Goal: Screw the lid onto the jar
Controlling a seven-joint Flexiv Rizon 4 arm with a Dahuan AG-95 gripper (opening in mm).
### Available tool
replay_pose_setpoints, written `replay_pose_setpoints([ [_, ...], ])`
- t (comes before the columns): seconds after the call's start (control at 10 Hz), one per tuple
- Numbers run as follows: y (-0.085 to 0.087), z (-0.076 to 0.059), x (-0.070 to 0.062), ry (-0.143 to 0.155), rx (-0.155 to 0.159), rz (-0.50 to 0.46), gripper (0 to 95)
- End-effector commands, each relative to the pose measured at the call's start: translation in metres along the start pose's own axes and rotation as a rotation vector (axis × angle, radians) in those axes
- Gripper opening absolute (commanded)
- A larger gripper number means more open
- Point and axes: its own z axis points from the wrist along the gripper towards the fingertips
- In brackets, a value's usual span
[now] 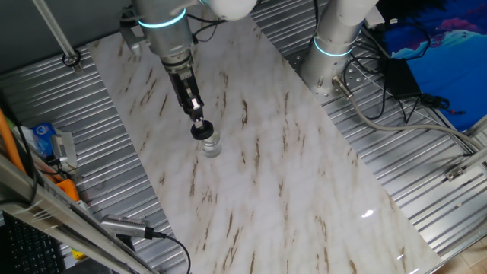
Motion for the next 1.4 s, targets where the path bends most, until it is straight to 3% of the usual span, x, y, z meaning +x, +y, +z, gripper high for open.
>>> replay_pose_setpoints([
  [0.1, 0.0002, 0.0008, 0.0023, 0.004, 0.044, 0.000, 0.0],
  [0.3, 0.0002, 0.0005, 0.0025, 0.006, 0.064, -0.010, 0.0],
  [0.9, -0.0010, -0.0018, 0.0055, 0.028, 0.053, -0.065, 0.0],
  [1.2, -0.0011, -0.0018, 0.0056, 0.024, 0.050, -0.064, 0.0],
  [1.4, -0.0011, -0.0018, 0.0056, 0.026, 0.052, -0.123, 0.0],
])
